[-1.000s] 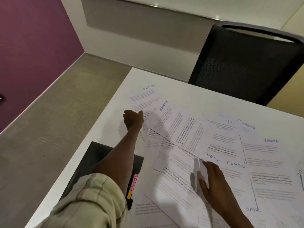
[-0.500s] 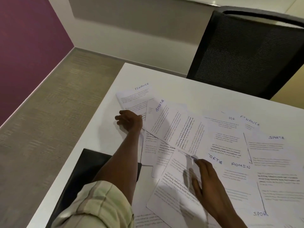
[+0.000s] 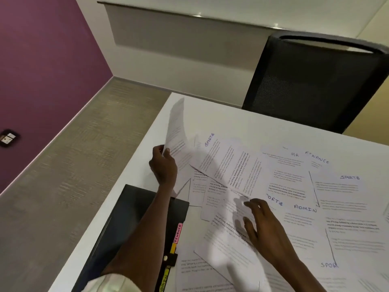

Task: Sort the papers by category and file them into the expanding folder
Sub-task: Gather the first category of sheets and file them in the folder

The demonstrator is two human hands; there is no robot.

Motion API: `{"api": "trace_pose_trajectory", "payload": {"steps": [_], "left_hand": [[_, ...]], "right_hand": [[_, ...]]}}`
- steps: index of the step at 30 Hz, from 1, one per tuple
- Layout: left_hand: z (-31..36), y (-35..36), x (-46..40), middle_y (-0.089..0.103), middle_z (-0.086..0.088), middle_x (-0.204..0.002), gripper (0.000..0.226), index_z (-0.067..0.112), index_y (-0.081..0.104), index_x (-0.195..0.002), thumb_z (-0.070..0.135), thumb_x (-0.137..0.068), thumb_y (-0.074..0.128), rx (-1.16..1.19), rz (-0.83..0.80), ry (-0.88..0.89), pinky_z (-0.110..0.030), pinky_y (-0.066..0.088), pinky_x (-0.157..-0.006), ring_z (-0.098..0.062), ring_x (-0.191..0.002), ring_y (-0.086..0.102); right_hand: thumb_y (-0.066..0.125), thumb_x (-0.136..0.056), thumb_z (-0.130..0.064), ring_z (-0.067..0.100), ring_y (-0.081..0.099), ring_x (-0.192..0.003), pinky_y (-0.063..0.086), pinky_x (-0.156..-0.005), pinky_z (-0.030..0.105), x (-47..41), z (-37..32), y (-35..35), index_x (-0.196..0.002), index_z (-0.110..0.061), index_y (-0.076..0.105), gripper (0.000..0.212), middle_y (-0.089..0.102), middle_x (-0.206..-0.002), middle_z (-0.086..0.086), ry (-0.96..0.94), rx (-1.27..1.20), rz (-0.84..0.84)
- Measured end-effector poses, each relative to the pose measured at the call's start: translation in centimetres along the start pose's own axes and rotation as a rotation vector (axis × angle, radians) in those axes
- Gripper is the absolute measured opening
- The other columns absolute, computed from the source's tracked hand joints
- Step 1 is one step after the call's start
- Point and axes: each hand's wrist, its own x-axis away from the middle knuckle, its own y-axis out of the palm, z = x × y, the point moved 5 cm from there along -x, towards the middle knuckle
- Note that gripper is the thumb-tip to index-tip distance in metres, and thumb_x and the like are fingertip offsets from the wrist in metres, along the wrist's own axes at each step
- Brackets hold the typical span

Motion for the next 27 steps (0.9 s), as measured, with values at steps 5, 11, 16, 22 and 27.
{"api": "trace_pose_trajectory", "payload": {"steps": [5, 11, 16, 22, 27], "left_hand": [[5.4, -7.4, 2.4, 0.070, -0.011, -0.108, 0.017, 0.004, 0.061, -0.110, 0.012, -0.096, 0.060, 0.070, 0.103, 0.233, -0.026, 0.058, -0.074, -0.021, -0.094, 0.068], [9.1, -13.7, 7.8, 0.066, 0.004, -0.116, 0.031, 0.012, 0.062, -0.125, 0.008, -0.094, 0.064, 0.377, -0.153, -0.089, -0.030, 0.053, -0.090, -0.017, -0.103, 0.065], [9.1, -14.1, 14.7, 0.073, -0.003, -0.114, 0.028, 0.017, 0.067, -0.114, 0.002, -0.091, 0.065, 0.634, -0.428, -0.291, -0.046, 0.052, -0.096, -0.024, -0.106, 0.069], [8.7, -13.3, 20.8, 0.072, -0.008, -0.115, 0.033, 0.009, 0.062, -0.124, 0.002, -0.093, 0.062, 0.698, -0.555, -0.406, -0.045, 0.057, -0.088, -0.027, -0.105, 0.070], [8.0, -11.3, 22.2, 0.071, -0.009, -0.119, 0.029, 0.012, 0.063, -0.123, 0.005, -0.095, 0.060, 0.633, -0.623, -0.458, -0.049, 0.055, -0.091, -0.028, -0.104, 0.070]], "right_hand": [[0.072, -0.085, -0.016, 0.016, 0.067, -0.092, 0.053, -0.070, 0.022, 0.3, -2.1, -2.6, -0.122, -0.015, 0.057, 0.040, 0.061, -0.116, 0.001, -0.011, -0.099, 0.058], [0.068, -0.090, -0.027, 0.021, 0.061, -0.108, 0.042, -0.083, 0.027, 0.5, -3.2, -8.3, -0.125, -0.011, 0.058, 0.040, 0.065, -0.117, 0.002, 0.255, -0.406, 0.204], [0.067, -0.083, -0.058, 0.012, 0.060, -0.109, 0.052, -0.096, 0.039, 2.8, -2.7, -11.7, -0.131, -0.028, 0.051, 0.058, 0.061, -0.117, -0.010, 0.485, -0.945, -0.069], [0.077, -0.083, -0.019, 0.010, 0.069, -0.076, 0.052, -0.062, 0.023, 6.9, 0.2, -13.8, -0.096, -0.018, 0.074, 0.014, 0.075, -0.078, -0.004, 0.433, -0.969, -0.059], [0.072, -0.086, -0.010, -0.004, 0.058, -0.052, 0.043, -0.050, 0.013, 8.9, 1.5, -13.5, -0.085, -0.012, 0.072, 0.002, 0.064, -0.055, -0.014, 0.410, -0.915, -0.009]]}}
